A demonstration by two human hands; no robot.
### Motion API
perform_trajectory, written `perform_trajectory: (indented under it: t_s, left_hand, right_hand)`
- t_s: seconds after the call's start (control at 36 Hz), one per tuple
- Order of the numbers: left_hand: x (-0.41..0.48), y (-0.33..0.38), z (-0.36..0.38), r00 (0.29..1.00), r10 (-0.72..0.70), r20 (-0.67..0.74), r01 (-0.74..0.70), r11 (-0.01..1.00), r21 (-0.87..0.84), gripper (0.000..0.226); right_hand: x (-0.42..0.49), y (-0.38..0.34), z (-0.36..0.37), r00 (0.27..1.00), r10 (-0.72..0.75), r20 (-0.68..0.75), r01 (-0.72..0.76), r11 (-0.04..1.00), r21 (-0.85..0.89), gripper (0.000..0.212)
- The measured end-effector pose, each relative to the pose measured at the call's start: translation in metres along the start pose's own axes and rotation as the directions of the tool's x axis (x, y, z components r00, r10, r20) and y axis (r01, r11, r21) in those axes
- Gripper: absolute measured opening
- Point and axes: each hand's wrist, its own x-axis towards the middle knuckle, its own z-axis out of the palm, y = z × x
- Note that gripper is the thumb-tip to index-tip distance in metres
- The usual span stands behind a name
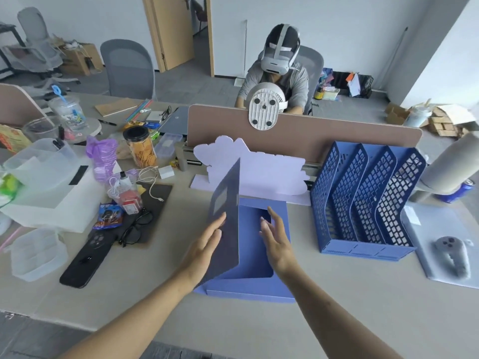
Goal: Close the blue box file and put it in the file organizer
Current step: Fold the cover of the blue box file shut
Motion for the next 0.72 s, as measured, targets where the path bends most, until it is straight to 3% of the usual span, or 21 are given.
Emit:
perform_trajectory:
  t_s: [0.08, 0.14, 0.22, 0.31, 0.42, 0.61, 0.72]
  left_hand:
    - [0.032, -0.02, 0.008, 0.988, -0.126, -0.093, 0.117, 0.989, -0.093, 0.044]
    - [0.048, -0.034, 0.011, 0.968, -0.215, -0.131, 0.203, 0.974, -0.099, 0.055]
    - [0.061, -0.054, 0.011, 0.94, -0.316, -0.126, 0.316, 0.948, -0.018, 0.079]
    - [0.065, -0.07, 0.008, 0.931, -0.355, -0.088, 0.358, 0.933, 0.022, 0.116]
    - [0.072, -0.089, 0.009, 0.896, -0.434, -0.097, 0.44, 0.897, 0.047, 0.155]
    - [0.075, -0.103, 0.029, 0.901, -0.418, -0.119, 0.435, 0.873, 0.223, 0.145]
    - [0.078, -0.102, 0.037, 0.891, -0.41, -0.194, 0.45, 0.85, 0.273, 0.148]
  right_hand:
    - [0.009, -0.014, 0.001, 0.999, 0.01, 0.031, -0.011, 1.0, 0.028, 0.059]
    - [0.015, -0.016, 0.0, 0.999, 0.031, 0.038, -0.032, 0.999, 0.032, 0.064]
    - [0.021, -0.008, -0.003, 0.998, 0.063, 0.011, -0.064, 0.997, 0.045, 0.074]
    - [0.02, 0.004, -0.011, 0.996, 0.093, -0.013, -0.093, 0.994, -0.05, 0.095]
    - [0.016, 0.019, -0.027, 0.992, 0.119, -0.028, -0.122, 0.985, -0.123, 0.093]
    - [0.009, 0.06, -0.059, 0.988, 0.124, -0.095, -0.151, 0.908, -0.39, 0.085]
    - [0.007, 0.081, -0.068, 0.974, 0.183, -0.135, -0.221, 0.904, -0.367, 0.088]
